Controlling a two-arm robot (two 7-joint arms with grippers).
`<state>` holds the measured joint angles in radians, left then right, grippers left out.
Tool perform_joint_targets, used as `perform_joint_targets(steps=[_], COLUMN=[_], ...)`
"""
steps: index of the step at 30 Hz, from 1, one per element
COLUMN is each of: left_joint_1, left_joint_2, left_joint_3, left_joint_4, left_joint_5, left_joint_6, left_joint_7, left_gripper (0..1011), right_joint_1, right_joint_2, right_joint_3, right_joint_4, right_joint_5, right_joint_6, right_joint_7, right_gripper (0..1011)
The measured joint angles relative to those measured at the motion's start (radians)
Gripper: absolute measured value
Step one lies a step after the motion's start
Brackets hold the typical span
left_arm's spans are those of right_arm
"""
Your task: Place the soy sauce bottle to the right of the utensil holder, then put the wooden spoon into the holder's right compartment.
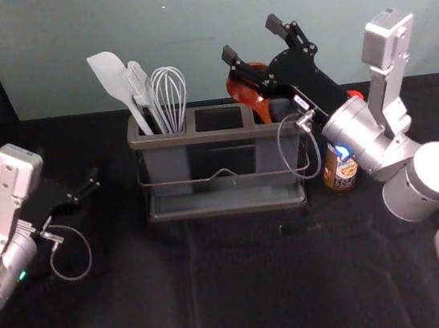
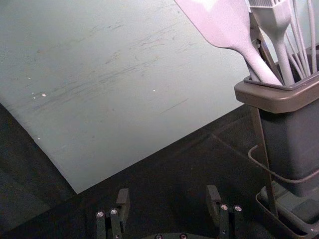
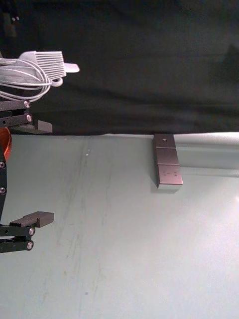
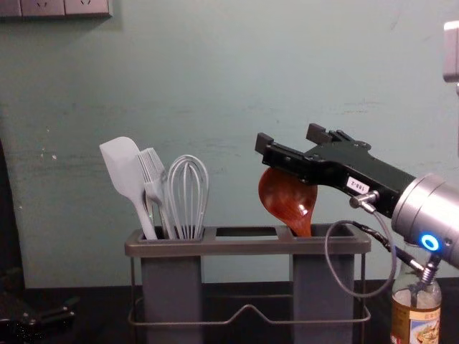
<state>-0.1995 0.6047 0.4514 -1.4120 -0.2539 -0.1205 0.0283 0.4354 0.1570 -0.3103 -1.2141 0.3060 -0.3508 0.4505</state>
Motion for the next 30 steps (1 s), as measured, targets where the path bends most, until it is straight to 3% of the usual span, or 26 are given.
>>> perform_joint_targets(steps=[9,19,22,28,30], left_joint_1=[0.000,0.000,0.000,0.000,0.000], left_joint_2=[0.000,0.000,0.000,0.000,0.000], left_joint_3=[0.000,0.000,0.000,0.000,0.000], left_joint_4=[0.000,0.000,0.000,0.000,0.000], left_joint_5=[0.000,0.000,0.000,0.000,0.000], left_joint_6=[0.000,0.000,0.000,0.000,0.000], left_joint_7=[0.000,0.000,0.000,0.000,0.000], left_gripper=[1005,1005,1005,1005,1005], right_joint_1=[-0.023,-0.090,-0.129,-0.211,-0.267], right_joint_2=[0.043,0.130,0.169,0.225,0.250], right_joint_3=[-0.009,-0.003,0.011,0.054,0.080], right_joint_4=[-0.099,-0.285,-0.361,-0.473,-0.526], right_joint_5=[0.000,0.016,0.033,0.080,0.105], right_joint_6=[0.084,0.263,0.343,0.420,0.435], right_joint_7=[0.001,-0.031,-0.049,-0.076,-0.091], right_gripper=[1004,1004,1004,1004,1004])
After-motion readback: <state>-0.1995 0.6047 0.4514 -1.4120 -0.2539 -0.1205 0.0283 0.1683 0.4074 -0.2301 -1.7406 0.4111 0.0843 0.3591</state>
